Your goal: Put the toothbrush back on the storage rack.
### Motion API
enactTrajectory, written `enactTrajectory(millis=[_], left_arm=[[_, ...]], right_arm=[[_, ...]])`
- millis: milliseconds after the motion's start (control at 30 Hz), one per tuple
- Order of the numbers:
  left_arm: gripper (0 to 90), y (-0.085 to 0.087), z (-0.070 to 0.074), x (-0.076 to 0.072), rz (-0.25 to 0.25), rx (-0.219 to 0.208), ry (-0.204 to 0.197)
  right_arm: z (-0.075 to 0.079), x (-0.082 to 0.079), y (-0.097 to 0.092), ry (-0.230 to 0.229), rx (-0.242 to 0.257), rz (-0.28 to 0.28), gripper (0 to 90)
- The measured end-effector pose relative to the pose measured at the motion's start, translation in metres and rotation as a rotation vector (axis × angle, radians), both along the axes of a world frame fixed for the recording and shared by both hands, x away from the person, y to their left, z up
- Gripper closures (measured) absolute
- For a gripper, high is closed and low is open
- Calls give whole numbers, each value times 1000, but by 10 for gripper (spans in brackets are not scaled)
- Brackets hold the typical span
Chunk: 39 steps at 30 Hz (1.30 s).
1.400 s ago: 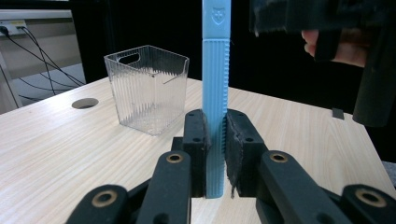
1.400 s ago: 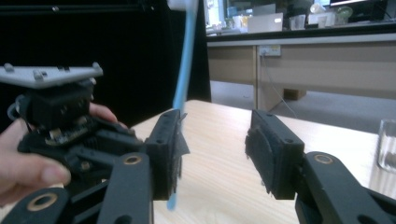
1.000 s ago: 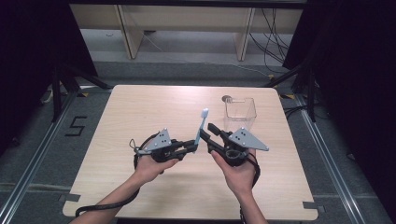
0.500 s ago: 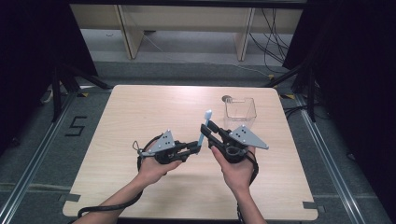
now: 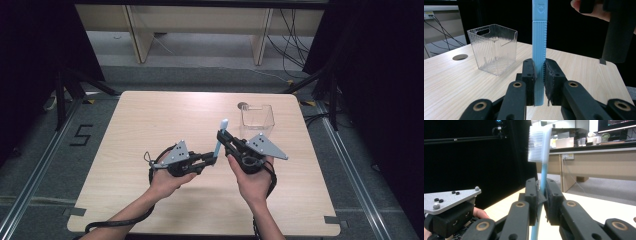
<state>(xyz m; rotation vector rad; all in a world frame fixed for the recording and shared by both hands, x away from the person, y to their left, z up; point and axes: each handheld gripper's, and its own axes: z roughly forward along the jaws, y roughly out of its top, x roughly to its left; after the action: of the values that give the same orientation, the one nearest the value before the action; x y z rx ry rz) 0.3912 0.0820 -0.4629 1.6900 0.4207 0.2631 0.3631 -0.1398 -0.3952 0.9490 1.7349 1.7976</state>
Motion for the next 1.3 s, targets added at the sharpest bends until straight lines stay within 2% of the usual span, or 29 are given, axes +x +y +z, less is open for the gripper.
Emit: enactTrajectory(millis=[33,200,333,367,400,433,500,533,633,667,700,833,867,900,933,1000,1033,1100,1200,1300], left_arm=[[785,0,0,0,0,1,0],[784,-1,0,0,-2,3,-2],[776,-2,0,0,0,15,-21],[748,-3,0,0,2,21,-27],[725,-3,0,0,12,31,-42],[691,-3,1,-1,13,40,-47],[641,-3,1,-2,17,44,-49],[616,-2,2,-2,20,56,-55],[529,-1,3,-4,28,69,-54],[498,1,3,-5,40,86,-54],[470,1,3,-5,45,92,-57],[393,9,3,-6,75,116,-51],[386,11,3,-6,80,118,-50],[378,12,3,-6,82,118,-51],[373,15,3,-6,88,130,-49],[362,20,2,-8,94,144,-47],[355,22,2,-8,95,151,-50],[349,28,2,-9,104,161,-51],[346,37,2,-9,120,172,-48],[345,46,2,-8,138,172,-46]], right_arm=[[0,-1,0,15,10,5,840],[1,-1,0,15,7,7,854],[1,-1,-1,-9,-1,8,861],[1,-2,0,11,14,14,861],[1,-2,0,11,7,11,861],[2,-1,-2,-10,-2,8,861],[2,-2,-2,10,5,3,861],[3,-2,-4,-1,-8,-2,861],[4,-2,-5,8,1,-6,861],[5,-1,-7,-5,-12,-16,861],[5,-2,-7,3,3,-8,860],[6,-1,-12,-13,-19,-32,860],[6,-1,-13,-3,-5,-29,860],[6,0,-15,-24,-19,-40,860],[6,-1,-15,-5,-15,-35,860],[6,-1,-18,-5,-18,-46,859],[6,0,-20,-20,-20,-52,859],[7,-1,-20,-1,-12,-50,859],[7,0,-25,-18,-29,-67,859],[8,-1,-28,-4,-23,-76,858]])
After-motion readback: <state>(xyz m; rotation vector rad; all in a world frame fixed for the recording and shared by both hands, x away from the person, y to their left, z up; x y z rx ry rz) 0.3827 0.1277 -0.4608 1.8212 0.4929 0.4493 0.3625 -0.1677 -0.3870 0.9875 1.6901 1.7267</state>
